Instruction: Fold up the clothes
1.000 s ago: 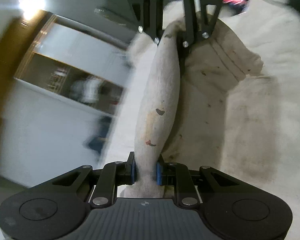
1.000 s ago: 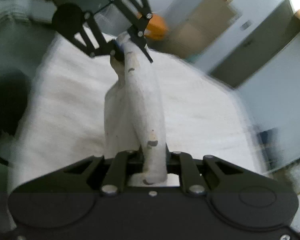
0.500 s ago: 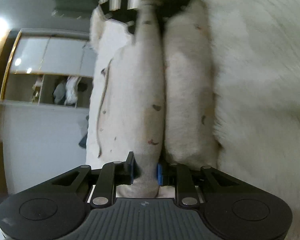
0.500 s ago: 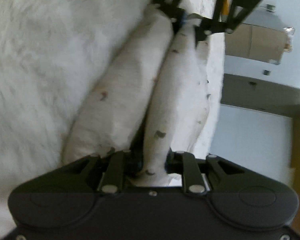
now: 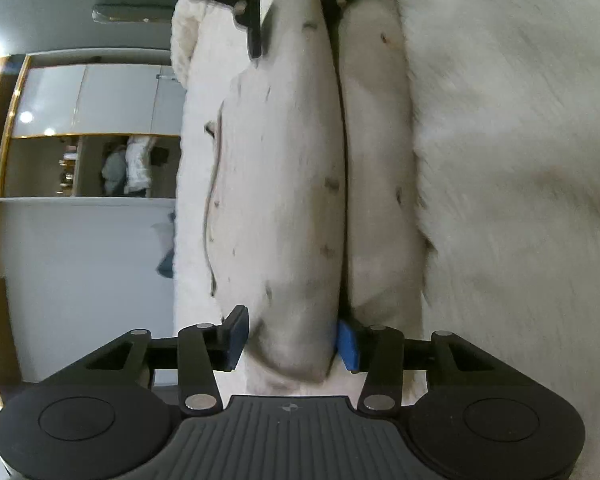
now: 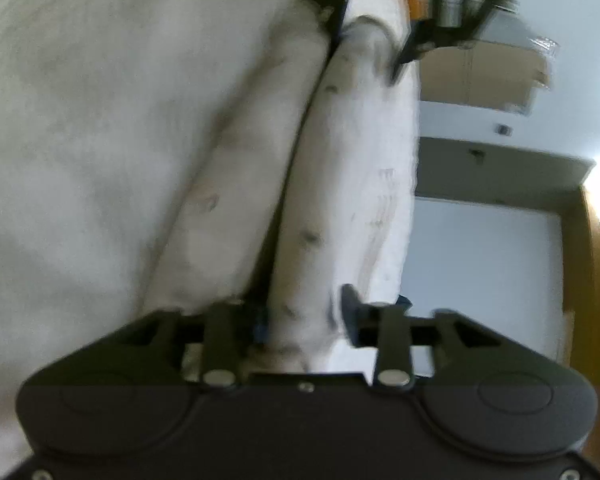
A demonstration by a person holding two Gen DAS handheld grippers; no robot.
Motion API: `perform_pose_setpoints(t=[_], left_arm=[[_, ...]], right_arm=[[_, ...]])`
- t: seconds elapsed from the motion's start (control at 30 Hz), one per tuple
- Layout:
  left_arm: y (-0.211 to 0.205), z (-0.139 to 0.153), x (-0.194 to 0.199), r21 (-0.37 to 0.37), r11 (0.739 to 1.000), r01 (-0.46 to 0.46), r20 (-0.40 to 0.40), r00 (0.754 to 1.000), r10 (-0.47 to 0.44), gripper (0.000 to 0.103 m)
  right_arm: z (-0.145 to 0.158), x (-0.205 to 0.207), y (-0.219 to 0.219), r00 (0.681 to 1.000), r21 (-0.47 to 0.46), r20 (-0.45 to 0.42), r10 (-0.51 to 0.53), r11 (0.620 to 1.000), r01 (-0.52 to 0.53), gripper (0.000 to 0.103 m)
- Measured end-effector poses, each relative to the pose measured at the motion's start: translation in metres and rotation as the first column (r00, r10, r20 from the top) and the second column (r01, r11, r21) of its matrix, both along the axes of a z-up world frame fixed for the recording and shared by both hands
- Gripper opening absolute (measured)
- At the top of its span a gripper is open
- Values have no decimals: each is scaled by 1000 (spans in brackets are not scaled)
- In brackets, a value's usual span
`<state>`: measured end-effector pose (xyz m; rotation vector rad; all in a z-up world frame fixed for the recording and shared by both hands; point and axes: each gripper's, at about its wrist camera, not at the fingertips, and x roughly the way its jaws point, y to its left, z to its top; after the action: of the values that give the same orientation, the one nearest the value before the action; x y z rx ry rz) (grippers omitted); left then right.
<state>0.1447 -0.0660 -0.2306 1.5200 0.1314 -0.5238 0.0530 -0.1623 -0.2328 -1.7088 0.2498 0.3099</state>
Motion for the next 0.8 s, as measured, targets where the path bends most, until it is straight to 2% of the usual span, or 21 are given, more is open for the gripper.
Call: perform_pose_setpoints(t=[0.07,0.1,0.13,0.2,0.23,0.27,0.3,0.33,0.37,0.43,0.47,0.5,0.53,0.57,0.6,0.63,0.67,0.7,0.73,0.77,0.8], left_arm=[[19,18,1,-89,995,-41,-58,998,36,65],[29,25,0,-121,991,-57,-82,996,47,76],[38,30,-4,-135,988,-77,-101,993,63,74],[52,59,-12,-235,960,-151,-161,980,114,70],[54,78,-18,-312,932,-184,-216,969,119,67],[55,97,-24,-382,898,-216,-277,954,112,66],[55,113,-28,-442,864,-240,-322,942,97,65],[50,124,-27,-495,829,-260,-354,932,81,65],[44,134,-24,-547,787,-286,-390,919,63,65],[27,148,2,-647,670,-364,-479,878,15,65],[16,147,18,-682,616,-395,-506,862,-7,63],[5,145,33,-705,569,-424,-532,847,-28,50],[-5,138,45,-703,553,-447,-556,831,-34,40],[-14,127,62,-690,532,-491,-598,801,-37,38],[-17,109,90,-647,492,-583,-683,729,-34,33],[-16,103,107,-615,459,-641,-735,677,-39,29],[-10,94,117,-590,419,-691,-776,629,-56,29],[8,73,136,-526,320,-788,-847,519,-115,27],[18,68,145,-517,272,-811,-856,495,-152,20],[23,64,152,-516,251,-819,-856,492,-157,13],[33,64,154,-514,227,-827,-858,492,-151,4]], right_arm=[[5,-6,0,999,45,0,-34,998,34,57],[9,-10,-2,999,70,-4,-44,997,44,72],[19,-18,-6,998,106,-19,-57,993,59,80],[43,-34,-13,994,147,-56,-92,984,99,77],[56,-38,-11,991,194,-65,-118,973,128,75],[78,-38,-6,986,293,-75,-152,941,167,75],[95,-32,-10,982,348,-82,-168,919,186,75],[113,-29,-10,975,465,-112,-190,857,221,74],[131,-26,-10,967,578,-147,-209,775,255,74],[142,3,-12,958,684,-193,-214,671,287,71],[147,12,-10,952,731,-219,-213,610,305,70],[153,22,-7,946,774,-245,-211,545,322,67],[152,33,-6,938,790,-273,-213,508,345,63],[150,44,-6,929,801,-301,-214,472,369,60],[149,55,-5,919,810,-330,-215,435,392,59],[147,64,-8,897,820,-384,-218,366,440,59],[139,75,-19,864,830,-455,-218,247,499,59],[127,76,-28,848,829,-486,-212,195,524,57],[115,75,-42,821,817,-537,-196,120,563,54],[104,73,-59,791,798,-583,-184,51,600,53],[100,69,-68,782,794,-590,-198,32,607,53]])
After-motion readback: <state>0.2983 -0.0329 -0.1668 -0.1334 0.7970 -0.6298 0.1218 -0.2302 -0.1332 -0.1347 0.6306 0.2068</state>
